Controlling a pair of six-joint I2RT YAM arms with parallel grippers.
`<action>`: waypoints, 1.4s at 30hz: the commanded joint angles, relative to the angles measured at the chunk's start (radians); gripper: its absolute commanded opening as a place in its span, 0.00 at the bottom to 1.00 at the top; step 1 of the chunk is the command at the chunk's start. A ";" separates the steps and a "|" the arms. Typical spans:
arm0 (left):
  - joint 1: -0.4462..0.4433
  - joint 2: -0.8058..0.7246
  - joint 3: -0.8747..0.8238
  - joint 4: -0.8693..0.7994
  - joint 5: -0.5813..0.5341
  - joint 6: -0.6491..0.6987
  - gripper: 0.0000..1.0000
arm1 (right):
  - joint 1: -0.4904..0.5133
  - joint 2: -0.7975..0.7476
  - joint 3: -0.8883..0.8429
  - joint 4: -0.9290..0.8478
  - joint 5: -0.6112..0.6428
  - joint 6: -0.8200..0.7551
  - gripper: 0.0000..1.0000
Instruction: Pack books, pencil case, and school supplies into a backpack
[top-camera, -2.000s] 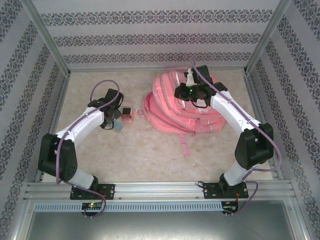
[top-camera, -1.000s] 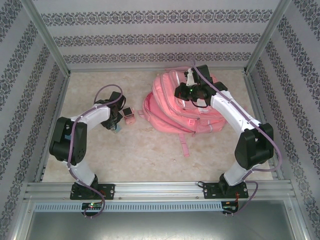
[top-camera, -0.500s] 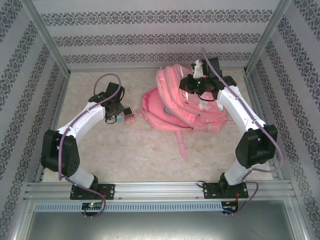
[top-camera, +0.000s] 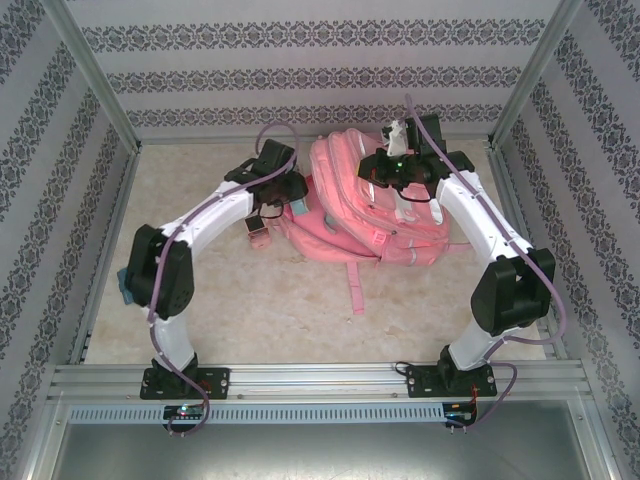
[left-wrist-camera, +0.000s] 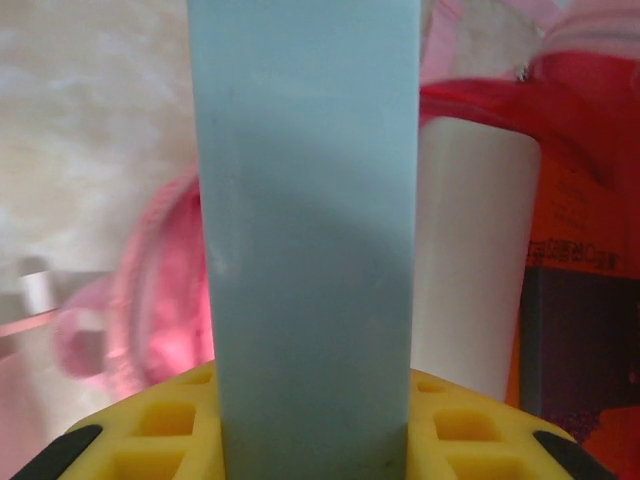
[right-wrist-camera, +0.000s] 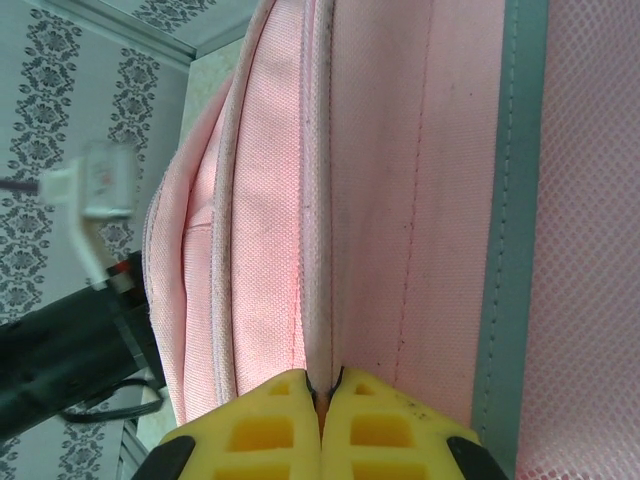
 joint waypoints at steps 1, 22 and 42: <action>-0.013 0.073 0.059 0.076 0.082 0.078 0.20 | -0.003 -0.043 0.033 0.095 -0.100 0.009 0.00; -0.029 0.327 0.260 0.000 0.158 0.166 0.31 | -0.006 -0.051 0.008 0.090 -0.107 0.014 0.00; 0.001 0.046 0.082 -0.119 -0.034 0.111 0.89 | 0.002 -0.042 -0.016 0.090 -0.084 0.008 0.00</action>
